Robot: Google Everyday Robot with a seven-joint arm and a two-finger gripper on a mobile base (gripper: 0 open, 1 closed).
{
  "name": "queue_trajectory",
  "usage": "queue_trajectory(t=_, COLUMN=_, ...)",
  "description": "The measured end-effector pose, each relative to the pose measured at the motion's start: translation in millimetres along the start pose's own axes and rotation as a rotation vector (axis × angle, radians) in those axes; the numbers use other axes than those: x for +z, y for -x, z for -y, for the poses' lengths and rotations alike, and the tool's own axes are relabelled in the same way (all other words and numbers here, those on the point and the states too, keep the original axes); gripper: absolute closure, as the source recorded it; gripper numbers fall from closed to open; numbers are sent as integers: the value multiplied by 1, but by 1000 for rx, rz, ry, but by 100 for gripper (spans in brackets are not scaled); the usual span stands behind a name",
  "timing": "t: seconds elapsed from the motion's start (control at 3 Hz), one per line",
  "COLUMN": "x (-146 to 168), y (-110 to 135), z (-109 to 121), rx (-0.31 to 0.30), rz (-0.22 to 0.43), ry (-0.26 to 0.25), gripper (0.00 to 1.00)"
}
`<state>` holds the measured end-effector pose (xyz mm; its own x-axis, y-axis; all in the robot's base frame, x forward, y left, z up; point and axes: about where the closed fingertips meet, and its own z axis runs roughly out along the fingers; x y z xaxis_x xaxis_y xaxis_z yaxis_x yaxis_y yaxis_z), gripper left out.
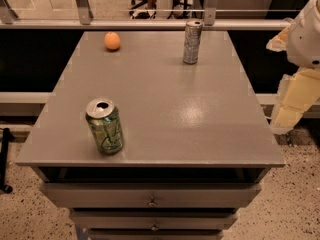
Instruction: Pick redbull can
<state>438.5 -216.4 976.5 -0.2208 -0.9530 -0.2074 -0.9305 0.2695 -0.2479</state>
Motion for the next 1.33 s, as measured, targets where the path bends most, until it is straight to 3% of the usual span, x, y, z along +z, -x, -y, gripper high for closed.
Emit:
queue_trajectory(t=0.33, x=0, y=0, z=0, rx=0, rz=0, ry=-1, gripper=0)
queue_trajectory(t=0.67, x=19, y=4, z=33, rx=25, rz=36, ry=-37, gripper=0)
queue_trajectory(t=1.0, x=54, y=15, z=95, rx=85, rz=132, ry=-79, gripper=0)
queue_trajectory(t=1.33, x=105, y=39, z=165, rx=173, rz=301, ry=-118, gripper=0)
